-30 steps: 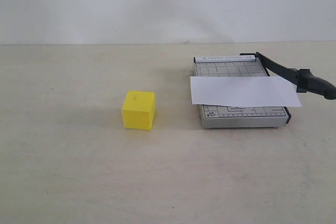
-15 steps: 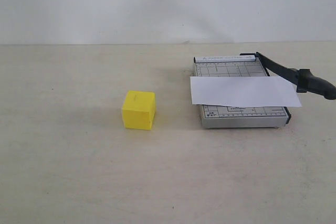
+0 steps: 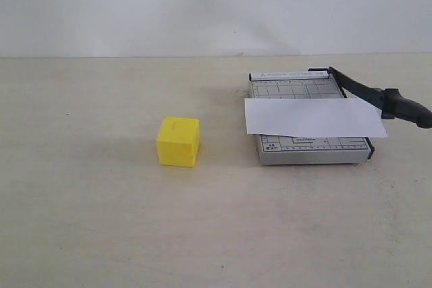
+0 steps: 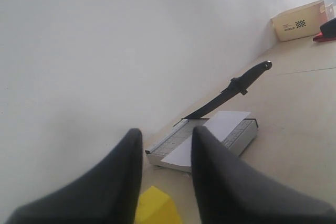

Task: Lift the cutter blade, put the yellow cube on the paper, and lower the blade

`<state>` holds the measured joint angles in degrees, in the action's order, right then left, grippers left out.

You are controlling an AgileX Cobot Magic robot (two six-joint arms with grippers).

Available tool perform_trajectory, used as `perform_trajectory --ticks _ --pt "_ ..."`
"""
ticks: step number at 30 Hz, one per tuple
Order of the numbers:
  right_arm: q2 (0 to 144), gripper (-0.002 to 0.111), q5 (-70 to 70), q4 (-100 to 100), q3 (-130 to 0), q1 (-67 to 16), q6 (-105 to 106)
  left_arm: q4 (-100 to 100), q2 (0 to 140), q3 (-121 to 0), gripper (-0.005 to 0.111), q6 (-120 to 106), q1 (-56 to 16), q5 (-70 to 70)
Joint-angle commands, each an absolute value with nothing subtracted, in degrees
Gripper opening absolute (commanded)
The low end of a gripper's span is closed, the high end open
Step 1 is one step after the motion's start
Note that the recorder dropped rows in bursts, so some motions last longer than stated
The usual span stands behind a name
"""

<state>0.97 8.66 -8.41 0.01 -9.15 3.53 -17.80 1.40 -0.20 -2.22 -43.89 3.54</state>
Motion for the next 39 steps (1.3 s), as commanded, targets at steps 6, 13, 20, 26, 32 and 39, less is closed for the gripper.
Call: perform_trajectory --ticks 6,13,20,26,32,39 --pt "0.69 0.0 8.13 -8.21 0.0 -9.22 3.49 -16.9 0.82 0.0 0.031 -2.34 -37.88 3.53" --pt "0.69 0.0 8.13 -8.21 0.0 -9.22 3.49 -16.9 0.82 0.0 0.031 -2.34 -37.88 3.53" --pt "0.69 0.0 8.13 -8.21 0.0 -9.22 3.49 -16.9 0.82 0.0 0.031 -2.34 -37.88 3.53" --pt "0.69 0.0 8.13 -8.21 0.0 -9.22 3.49 -16.9 0.82 0.0 0.031 -2.34 -37.88 3.53" --pt "0.69 0.0 8.42 -8.21 0.0 -9.22 3.49 -16.77 0.82 0.0 0.031 1.09 -37.87 8.47" --pt "0.69 0.0 8.42 -8.21 0.0 -9.22 3.49 -15.18 0.82 0.0 0.031 26.16 -37.87 22.61"
